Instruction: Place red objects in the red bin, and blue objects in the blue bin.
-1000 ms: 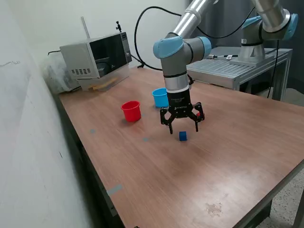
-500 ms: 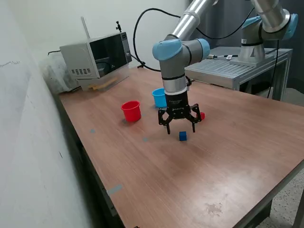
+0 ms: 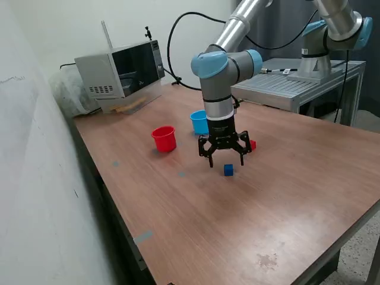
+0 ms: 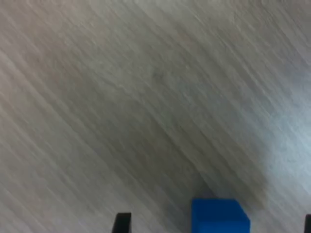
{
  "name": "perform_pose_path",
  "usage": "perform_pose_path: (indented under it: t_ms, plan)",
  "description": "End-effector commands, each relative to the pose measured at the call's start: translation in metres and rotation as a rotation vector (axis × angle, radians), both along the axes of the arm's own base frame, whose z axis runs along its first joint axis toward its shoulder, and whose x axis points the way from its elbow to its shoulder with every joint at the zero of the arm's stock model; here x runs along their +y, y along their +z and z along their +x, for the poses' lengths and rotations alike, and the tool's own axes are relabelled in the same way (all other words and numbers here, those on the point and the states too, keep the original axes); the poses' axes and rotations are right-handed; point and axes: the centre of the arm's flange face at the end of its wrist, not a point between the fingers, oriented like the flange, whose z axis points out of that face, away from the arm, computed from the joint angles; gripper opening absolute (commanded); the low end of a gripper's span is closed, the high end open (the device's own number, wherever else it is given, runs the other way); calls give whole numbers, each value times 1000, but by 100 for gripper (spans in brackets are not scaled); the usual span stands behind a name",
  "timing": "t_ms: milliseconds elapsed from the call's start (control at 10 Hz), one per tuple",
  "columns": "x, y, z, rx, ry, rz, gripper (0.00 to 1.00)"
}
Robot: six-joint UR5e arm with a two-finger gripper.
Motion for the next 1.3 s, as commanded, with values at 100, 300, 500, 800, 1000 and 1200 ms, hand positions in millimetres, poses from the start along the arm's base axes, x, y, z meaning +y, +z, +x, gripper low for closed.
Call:
perform_pose_path:
  t_ms: [100, 300, 500, 800, 1000, 1200]
  plan:
    - [-7, -3, 4, -4, -26, -5, 100]
    - [-10, -3, 5, -4, -43, -8, 100]
    - [-11, -2, 4, 1, -51, -9, 100]
    - [-11, -1, 4, 4, -51, -10, 100]
    - [-15, -1, 5, 1, -47, -25, 100]
    - [-18, -1, 6, -4, -45, -50, 100]
